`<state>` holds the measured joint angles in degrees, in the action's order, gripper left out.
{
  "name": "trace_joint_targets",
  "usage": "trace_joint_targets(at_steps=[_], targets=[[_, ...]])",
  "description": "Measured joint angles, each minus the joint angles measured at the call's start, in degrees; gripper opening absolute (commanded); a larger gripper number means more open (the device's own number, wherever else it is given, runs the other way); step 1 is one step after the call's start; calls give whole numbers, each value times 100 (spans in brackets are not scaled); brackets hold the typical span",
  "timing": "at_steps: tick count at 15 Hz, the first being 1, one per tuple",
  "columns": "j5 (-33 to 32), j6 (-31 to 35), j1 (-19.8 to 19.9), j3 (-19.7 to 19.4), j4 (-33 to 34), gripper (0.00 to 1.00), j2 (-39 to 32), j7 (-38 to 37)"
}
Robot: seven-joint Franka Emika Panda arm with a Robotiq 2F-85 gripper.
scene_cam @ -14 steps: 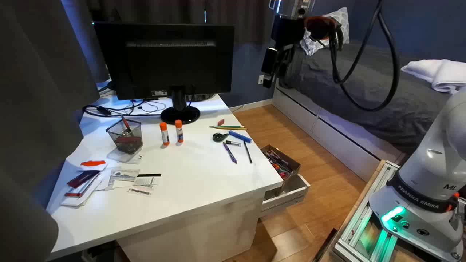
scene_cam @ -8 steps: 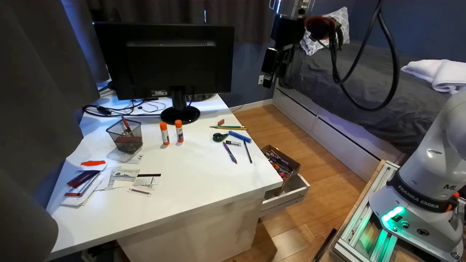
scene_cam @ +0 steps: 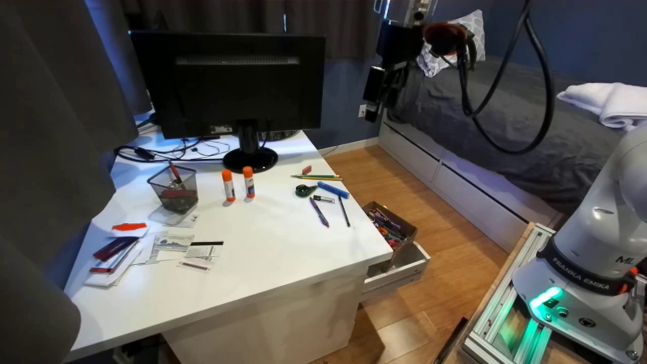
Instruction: Pick up the blue marker and put it in the cardboard box
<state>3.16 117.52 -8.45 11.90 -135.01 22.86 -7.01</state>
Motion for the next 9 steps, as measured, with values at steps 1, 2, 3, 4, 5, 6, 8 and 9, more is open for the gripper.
trace_joint_targets(at_steps=[1,2,3,4,5,6,8,9], targets=[[0,0,0,-16,1,100,-12,0],[-1,6,11,-47,1,100,-46,0],[-1,9,31,-98,4,100,-107,5],[-4,10,61,-161,9,100,-204,26],[-19,19,102,-224,17,100,-328,40],[-41,73,155,-273,21,100,-467,43],[-111,228,264,-354,30,100,-783,45],[-149,310,312,-385,34,100,-949,45]])
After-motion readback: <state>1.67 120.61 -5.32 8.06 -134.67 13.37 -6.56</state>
